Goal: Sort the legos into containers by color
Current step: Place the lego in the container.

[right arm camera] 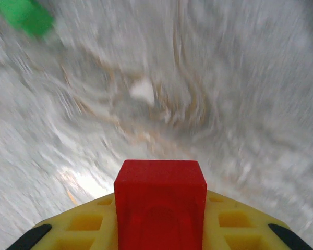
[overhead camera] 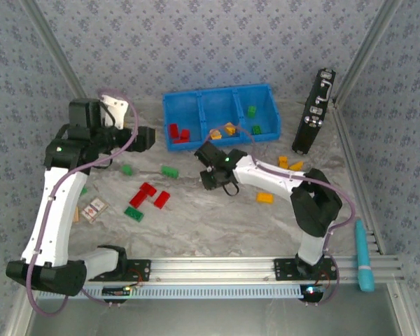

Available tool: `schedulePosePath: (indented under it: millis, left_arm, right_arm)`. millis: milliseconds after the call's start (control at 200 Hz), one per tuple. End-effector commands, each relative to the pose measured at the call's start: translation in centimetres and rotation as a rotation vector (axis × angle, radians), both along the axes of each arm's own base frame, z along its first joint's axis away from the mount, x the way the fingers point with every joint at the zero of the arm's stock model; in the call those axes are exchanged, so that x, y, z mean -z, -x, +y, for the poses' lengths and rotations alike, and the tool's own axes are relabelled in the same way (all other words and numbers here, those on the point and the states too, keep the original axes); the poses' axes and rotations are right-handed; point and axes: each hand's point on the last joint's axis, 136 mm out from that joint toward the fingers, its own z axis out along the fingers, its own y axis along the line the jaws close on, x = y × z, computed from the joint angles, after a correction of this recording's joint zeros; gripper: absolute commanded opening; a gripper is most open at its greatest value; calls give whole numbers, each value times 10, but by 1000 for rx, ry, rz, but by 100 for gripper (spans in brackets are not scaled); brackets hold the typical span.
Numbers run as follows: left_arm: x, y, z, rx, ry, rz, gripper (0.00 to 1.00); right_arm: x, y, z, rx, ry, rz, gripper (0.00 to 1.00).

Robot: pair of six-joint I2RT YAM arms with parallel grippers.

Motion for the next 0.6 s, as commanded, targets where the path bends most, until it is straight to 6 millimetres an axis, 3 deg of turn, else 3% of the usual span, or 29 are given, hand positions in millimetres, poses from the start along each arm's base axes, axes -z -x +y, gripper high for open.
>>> schedulePosePath:
  millis: [0,135,315,460,595]
  left_arm:
    - [16,8,7,-59,50,49,100]
    - [52,14,9,-95,84,138,100]
    - [110,23,3,-167,193,301,100]
    - [151,34,7,-274,263,408,100]
    - [168,36,12,-359,308,400,100]
  right_arm:
    - [-33,-34,1,-38,13,-109,30]
    - [-66,-85,14,-24,-58,-237,30]
    - [-97,-133,48,-53,-129,-370,30]
    - [-99,-161,80,-107,-158,-420,30]
    - [-84,-182,104,-154,-138,-425,31]
